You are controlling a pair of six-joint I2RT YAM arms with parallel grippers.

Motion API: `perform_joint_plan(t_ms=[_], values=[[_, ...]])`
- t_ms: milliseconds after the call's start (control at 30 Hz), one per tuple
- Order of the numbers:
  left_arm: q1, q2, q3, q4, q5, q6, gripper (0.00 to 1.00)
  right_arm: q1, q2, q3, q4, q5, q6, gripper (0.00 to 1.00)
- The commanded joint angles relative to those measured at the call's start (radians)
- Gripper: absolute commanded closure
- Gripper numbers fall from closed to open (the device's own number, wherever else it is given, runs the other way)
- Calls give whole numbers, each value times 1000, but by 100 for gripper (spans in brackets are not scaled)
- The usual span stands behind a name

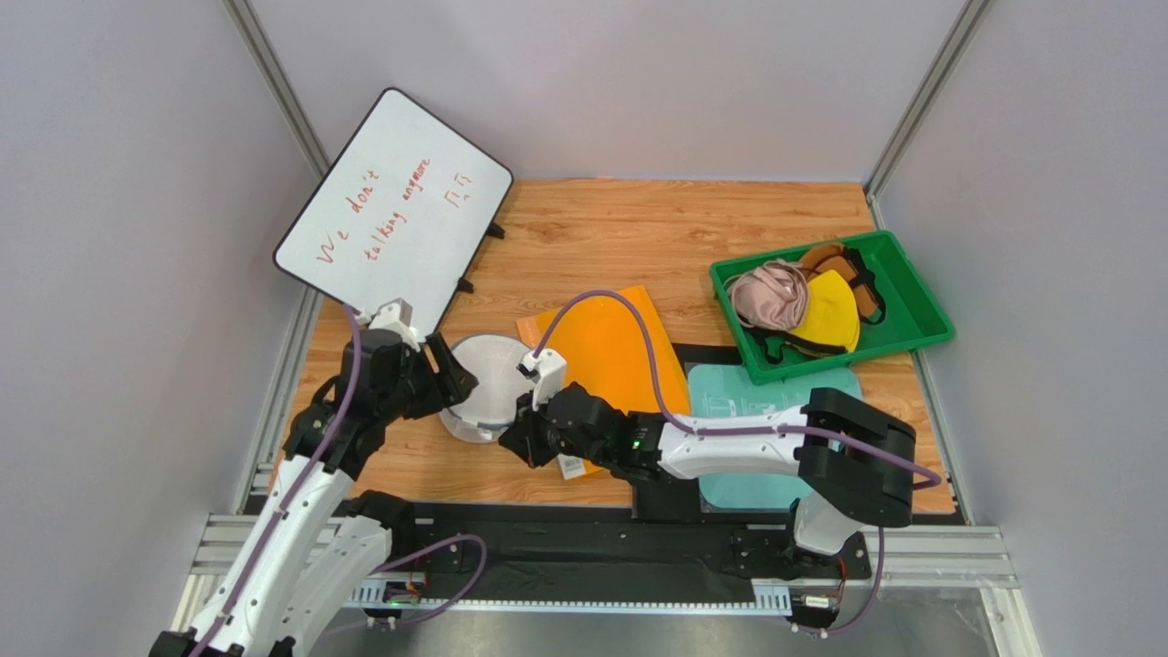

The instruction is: Unzip the laundry bag and remove the bra

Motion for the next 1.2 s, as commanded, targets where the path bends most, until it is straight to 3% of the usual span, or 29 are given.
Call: perform_joint_plan(t_ms=[0, 300, 567, 733, 967, 1067, 1167], values=[[-1, -87, -56, -91, 19, -47, 27, 5, 21, 81, -5, 38, 31, 100], [-4, -185, -87, -106, 35, -101, 29, 11, 75, 170, -11, 18, 38, 100], [-4, -164, -102, -49, 32, -113, 41, 28, 72, 169, -16, 5, 35, 100], [-4, -138, -107, -4, 36, -118, 57, 38, 65, 166, -14, -18, 24, 100], [-4, -90, -96, 29, 15, -107, 90, 43, 53, 143, -18, -23, 24, 100], [-4, -67, -90, 45, 12, -103, 100, 43, 44, 132, -27, -12, 21, 100], [-4, -46, -73, 46, -7, -92, 100, 43, 32, 117, -36, -2, 21, 100]])
